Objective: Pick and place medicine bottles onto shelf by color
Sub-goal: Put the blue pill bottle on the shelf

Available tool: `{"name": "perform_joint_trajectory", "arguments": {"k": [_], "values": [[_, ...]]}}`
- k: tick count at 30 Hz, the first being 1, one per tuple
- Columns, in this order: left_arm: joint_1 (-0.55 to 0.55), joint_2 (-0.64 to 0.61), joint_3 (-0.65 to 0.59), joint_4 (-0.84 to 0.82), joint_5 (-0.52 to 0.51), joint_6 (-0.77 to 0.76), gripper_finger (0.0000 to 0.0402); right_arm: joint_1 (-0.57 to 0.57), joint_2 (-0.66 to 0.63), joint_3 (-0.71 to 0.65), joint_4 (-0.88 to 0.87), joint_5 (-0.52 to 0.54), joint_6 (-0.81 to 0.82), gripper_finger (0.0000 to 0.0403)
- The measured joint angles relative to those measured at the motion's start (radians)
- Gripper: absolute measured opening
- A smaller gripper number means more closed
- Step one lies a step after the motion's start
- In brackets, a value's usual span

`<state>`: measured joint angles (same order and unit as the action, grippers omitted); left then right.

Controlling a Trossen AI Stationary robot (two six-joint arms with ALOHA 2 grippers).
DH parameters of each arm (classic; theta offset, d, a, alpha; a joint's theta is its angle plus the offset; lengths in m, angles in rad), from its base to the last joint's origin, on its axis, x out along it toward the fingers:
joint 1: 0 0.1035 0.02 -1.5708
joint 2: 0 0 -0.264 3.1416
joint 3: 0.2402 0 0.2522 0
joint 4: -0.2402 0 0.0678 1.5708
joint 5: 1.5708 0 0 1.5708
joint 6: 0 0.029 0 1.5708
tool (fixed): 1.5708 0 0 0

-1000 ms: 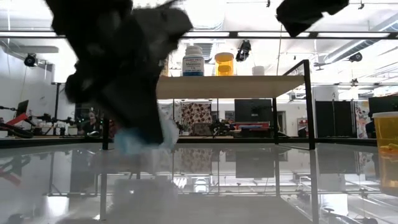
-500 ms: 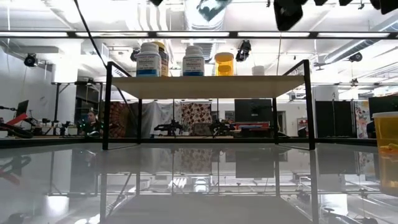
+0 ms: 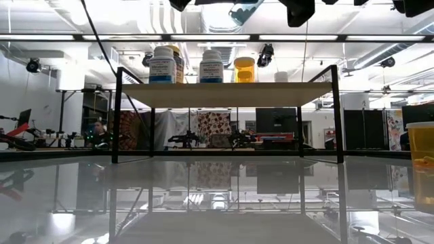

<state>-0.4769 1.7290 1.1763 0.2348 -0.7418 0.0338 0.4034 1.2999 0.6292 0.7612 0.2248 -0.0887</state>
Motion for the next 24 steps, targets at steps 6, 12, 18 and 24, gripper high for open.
{"name": "perform_joint_trajectory", "arguments": {"k": [6, 12, 18, 24], "values": [[0.003, 0.000, 0.001, 0.034, 0.000, 0.001, 0.0055, 0.000, 0.000, 0.000, -0.016, 0.030, -0.002, 0.0222], [0.025, 0.000, -0.002, 0.082, 0.000, 0.000, 0.0055, 0.000, 0.000, 0.000, -0.016, 0.037, -0.006, 0.0211], [0.026, 0.001, -0.003, 0.079, 0.001, 0.008, 0.0055, 0.000, -0.001, 0.000, -0.015, 0.038, -0.005, 0.0194], [0.026, 0.001, -0.005, 0.076, 0.001, 0.008, 0.0055, 0.000, -0.001, 0.000, -0.016, 0.039, 0.003, 0.0165]]}}
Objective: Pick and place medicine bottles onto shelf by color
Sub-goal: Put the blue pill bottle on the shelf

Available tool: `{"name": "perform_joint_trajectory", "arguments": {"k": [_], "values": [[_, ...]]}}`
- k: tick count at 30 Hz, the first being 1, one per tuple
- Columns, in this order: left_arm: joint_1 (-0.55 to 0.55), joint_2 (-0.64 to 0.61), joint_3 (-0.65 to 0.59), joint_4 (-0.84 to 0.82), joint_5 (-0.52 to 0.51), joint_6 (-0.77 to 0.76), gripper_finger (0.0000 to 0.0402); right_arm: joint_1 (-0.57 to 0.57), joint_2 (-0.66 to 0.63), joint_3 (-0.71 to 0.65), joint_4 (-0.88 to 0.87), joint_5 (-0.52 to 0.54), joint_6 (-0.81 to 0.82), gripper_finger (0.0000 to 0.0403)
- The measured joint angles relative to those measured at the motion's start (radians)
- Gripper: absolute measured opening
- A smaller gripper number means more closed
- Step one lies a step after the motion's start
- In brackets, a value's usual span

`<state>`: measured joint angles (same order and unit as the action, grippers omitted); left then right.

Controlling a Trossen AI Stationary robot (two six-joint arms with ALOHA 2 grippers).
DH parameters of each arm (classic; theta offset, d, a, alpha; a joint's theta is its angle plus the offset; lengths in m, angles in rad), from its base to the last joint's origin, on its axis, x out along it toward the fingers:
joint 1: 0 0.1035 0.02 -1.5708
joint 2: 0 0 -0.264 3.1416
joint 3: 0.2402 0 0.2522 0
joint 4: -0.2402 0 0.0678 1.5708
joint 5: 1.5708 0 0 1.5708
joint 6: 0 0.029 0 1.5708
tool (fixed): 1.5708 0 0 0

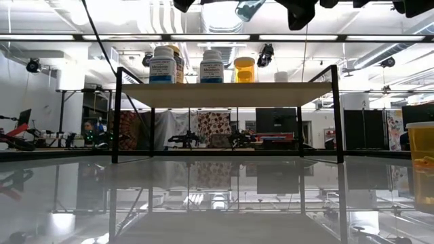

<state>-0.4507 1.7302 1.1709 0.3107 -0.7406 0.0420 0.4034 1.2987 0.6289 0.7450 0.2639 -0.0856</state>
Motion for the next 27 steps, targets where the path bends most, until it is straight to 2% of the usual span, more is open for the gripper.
{"name": "perform_joint_trajectory", "arguments": {"k": [8, 11, 15, 19, 21, 23, 25, 27], "values": [[0.000, 0.000, 0.001, 0.000, 0.003, 0.001, 0.0063, 0.000, 0.000, 0.000, -0.004, 0.001, 0.007, 0.0106], [0.000, 0.000, 0.001, 0.000, 0.005, 0.010, 0.0089, 0.000, 0.000, 0.000, -0.006, 0.001, 0.007, 0.0101], [0.000, -0.002, 0.001, -0.002, 0.004, 0.017, 0.0139, 0.000, 0.000, 0.000, -0.008, 0.000, 0.023, 0.0114], [-0.002, -0.025, 0.001, -0.066, -0.002, 0.018, 0.0180, -0.002, -0.011, -0.001, -0.045, 0.008, 0.059, 0.0119], [-0.005, -0.051, 0.000, -0.118, -0.003, 0.018, 0.0193, -0.002, -0.036, -0.001, -0.098, 0.063, 0.097, 0.0116], [-0.009, -0.088, -0.001, -0.181, -0.004, 0.015, 0.0201, -0.003, -0.087, -0.001, -0.209, 0.162, 0.145, 0.0111], [-0.015, -0.119, -0.004, -0.220, -0.006, -0.002, 0.0204, -0.020, -0.151, 0.024, -0.388, 0.275, 0.210, 0.0108], [-0.022, -0.151, -0.016, -0.251, -0.006, -0.007, 0.0205, -0.056, -0.210, 0.077, -0.629, 0.342, 0.301, 0.0108]]}}
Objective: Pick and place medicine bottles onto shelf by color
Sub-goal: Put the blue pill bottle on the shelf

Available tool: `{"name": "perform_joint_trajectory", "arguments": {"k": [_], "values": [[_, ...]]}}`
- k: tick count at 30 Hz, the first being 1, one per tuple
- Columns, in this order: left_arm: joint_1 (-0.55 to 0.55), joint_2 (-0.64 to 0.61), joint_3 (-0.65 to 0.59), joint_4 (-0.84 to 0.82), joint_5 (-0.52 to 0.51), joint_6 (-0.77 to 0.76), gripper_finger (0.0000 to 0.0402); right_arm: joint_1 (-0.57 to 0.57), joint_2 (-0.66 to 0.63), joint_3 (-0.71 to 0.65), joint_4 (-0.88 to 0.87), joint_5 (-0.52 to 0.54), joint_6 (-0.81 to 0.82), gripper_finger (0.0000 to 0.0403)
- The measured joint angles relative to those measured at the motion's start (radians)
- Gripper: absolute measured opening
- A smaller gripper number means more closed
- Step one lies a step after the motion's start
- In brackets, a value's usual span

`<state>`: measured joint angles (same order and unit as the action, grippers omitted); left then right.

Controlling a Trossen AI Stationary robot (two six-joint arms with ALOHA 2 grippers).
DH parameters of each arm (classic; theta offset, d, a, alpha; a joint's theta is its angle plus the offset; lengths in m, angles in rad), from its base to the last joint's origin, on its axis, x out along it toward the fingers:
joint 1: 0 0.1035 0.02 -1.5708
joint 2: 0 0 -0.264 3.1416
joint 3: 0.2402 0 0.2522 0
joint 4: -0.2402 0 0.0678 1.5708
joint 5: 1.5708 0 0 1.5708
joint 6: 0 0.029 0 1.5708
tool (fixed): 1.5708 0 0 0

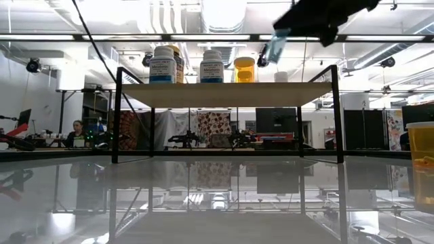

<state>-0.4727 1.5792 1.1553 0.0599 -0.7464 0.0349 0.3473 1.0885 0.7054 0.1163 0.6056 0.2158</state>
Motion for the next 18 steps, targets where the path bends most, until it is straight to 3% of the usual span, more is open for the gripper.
{"name": "perform_joint_trajectory", "arguments": {"k": [3, 6, 18], "values": [[-0.002, -0.033, -0.012, 0.000, 0.001, 0.008, 0.0205, -0.080, -0.056, 0.083, -0.295, 0.016, 0.149, 0.0107], [-0.001, -0.059, -0.025, 0.002, 0.000, 0.028, 0.0205, -0.151, -0.068, 0.130, -0.444, 0.017, 0.186, 0.0107], [0.001, -0.133, -0.077, 0.010, -0.039, 0.033, 0.0205, -0.380, 0.003, 0.218, -0.533, -0.143, 0.123, 0.0106]]}}
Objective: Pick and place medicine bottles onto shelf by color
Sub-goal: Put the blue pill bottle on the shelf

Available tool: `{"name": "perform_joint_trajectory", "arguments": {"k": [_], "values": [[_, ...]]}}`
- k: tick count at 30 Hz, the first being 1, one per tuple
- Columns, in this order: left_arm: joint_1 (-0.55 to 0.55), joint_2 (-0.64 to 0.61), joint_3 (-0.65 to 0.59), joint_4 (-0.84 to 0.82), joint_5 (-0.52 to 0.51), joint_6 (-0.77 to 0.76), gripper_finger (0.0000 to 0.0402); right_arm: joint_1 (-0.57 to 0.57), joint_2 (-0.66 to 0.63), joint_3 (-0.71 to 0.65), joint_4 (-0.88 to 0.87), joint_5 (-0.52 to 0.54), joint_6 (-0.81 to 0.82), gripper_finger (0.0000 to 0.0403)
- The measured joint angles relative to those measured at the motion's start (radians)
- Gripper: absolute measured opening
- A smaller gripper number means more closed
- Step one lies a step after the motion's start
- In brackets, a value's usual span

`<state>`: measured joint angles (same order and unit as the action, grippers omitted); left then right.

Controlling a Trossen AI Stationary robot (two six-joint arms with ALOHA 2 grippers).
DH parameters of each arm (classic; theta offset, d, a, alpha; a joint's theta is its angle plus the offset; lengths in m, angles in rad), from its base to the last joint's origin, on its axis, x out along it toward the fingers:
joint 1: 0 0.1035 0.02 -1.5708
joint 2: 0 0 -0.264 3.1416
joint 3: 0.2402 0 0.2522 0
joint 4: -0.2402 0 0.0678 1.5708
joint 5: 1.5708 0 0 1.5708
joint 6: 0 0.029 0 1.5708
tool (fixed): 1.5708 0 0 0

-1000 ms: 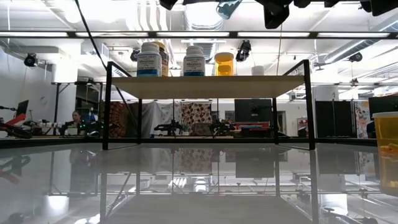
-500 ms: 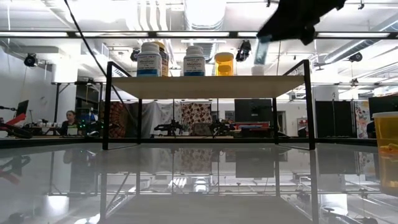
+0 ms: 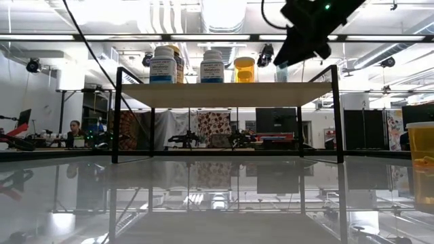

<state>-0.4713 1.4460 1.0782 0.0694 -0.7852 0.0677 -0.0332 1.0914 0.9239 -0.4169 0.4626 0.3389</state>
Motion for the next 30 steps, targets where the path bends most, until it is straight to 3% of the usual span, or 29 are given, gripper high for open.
{"name": "perform_joint_trajectory", "arguments": {"k": [5, 18, 30], "values": [[0.000, -0.032, -0.002, -0.001, -0.023, 0.022, 0.0205, -0.039, 0.056, 0.037, 0.007, -0.047, -0.025, 0.0107], [0.000, -0.073, -0.001, -0.002, -0.040, 0.048, 0.0206, -0.049, 0.094, 0.066, -0.001, -0.041, -0.016, 0.0125], [0.000, -0.075, -0.001, -0.002, -0.040, 0.044, 0.0206, -0.049, 0.095, 0.090, -0.053, -0.036, -0.003, 0.0194]]}}
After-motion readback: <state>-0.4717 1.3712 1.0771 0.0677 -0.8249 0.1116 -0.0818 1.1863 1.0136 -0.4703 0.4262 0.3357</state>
